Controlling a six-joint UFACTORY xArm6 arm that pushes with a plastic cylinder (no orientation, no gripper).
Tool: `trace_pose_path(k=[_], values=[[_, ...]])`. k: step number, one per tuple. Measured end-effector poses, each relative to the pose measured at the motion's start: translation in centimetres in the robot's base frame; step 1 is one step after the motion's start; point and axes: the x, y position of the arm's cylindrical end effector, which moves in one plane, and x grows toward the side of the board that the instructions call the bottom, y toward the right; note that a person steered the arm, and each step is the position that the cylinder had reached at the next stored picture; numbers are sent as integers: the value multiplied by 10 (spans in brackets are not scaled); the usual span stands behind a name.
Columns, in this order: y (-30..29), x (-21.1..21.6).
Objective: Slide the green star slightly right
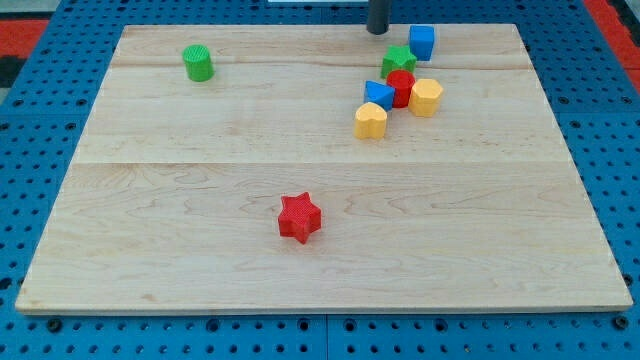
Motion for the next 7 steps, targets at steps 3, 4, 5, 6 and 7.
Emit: trace_pose_path(k=[3, 4, 5, 6, 7], values=[[0, 94], [0, 101], [0, 94], [0, 79], [0, 77]])
